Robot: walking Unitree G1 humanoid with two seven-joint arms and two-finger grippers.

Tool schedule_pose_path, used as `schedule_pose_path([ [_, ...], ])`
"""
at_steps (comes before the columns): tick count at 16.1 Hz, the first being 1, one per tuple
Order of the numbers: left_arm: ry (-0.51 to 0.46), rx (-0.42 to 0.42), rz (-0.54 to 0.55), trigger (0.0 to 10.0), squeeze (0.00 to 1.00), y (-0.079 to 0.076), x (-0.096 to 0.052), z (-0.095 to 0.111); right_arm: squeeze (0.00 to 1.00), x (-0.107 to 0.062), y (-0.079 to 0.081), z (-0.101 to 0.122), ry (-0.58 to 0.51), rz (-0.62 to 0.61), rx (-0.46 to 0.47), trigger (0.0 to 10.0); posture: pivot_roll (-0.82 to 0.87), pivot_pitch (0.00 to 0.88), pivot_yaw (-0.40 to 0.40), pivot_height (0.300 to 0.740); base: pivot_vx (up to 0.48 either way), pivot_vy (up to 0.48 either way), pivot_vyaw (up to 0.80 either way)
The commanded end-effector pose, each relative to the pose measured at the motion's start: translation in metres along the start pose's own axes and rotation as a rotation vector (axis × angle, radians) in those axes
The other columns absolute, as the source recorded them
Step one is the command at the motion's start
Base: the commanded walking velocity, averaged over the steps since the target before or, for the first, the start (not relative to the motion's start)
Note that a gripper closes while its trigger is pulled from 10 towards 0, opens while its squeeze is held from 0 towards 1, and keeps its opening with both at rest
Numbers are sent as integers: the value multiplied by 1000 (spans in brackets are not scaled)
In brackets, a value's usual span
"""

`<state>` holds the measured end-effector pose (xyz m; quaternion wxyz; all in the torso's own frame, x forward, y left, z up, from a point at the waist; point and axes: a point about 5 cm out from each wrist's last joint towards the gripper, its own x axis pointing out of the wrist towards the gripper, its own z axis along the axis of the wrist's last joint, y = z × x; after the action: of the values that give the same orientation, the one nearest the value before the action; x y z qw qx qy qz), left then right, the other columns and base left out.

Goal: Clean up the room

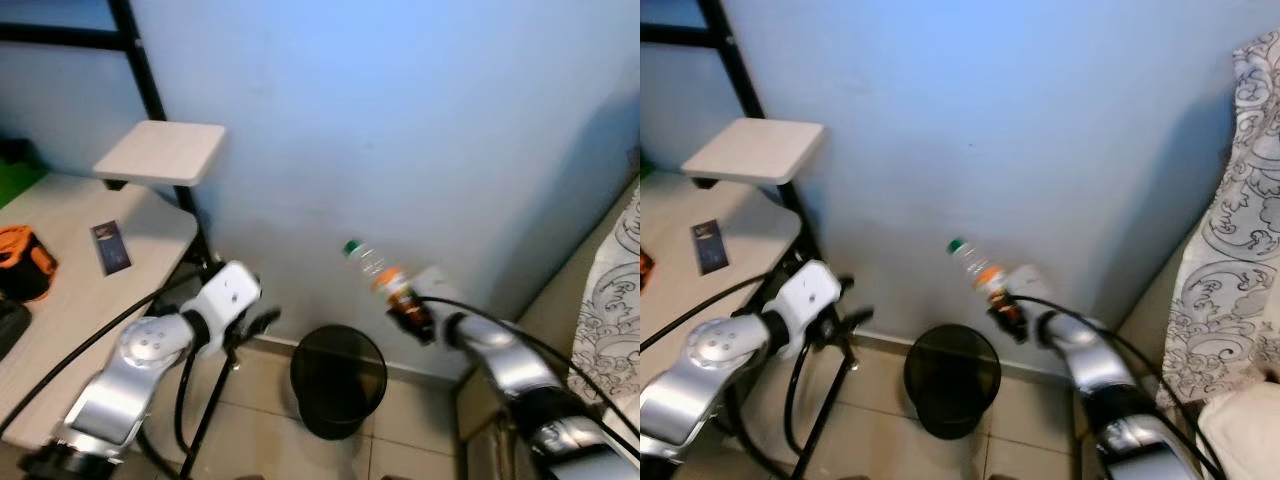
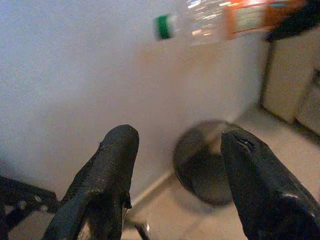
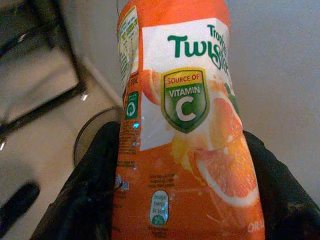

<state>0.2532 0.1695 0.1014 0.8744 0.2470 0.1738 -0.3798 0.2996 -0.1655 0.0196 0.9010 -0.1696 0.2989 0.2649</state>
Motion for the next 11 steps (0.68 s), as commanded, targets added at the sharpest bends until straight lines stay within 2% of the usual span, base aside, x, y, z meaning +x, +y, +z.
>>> schedule_pose_path([
  [1,12,18,-54,10000,153,-3,0,-2,0,4,2,-6,46,-12,-20,10000,12,0,4,740,0,0,0],
  [3,23,20,-118,10000,157,-4,-3,-3,0,13,9,-11,130,-59,-25,10000,10,0,4,740,0,0,0],
  [5,26,30,-152,10000,161,-4,-4,-3,0,16,9,-13,172,-112,0,10000,13,0,1,740,0,0,0],
  [8,10,25,-177,10000,161,-3,-5,0,0,21,15,-11,189,-125,62,10000,15,0,2,740,0,0,0],
  [11,-6,19,-189,10000,165,-1,-6,4,0,26,23,-7,188,-129,73,10000,18,0,5,740,0,0,0],
])
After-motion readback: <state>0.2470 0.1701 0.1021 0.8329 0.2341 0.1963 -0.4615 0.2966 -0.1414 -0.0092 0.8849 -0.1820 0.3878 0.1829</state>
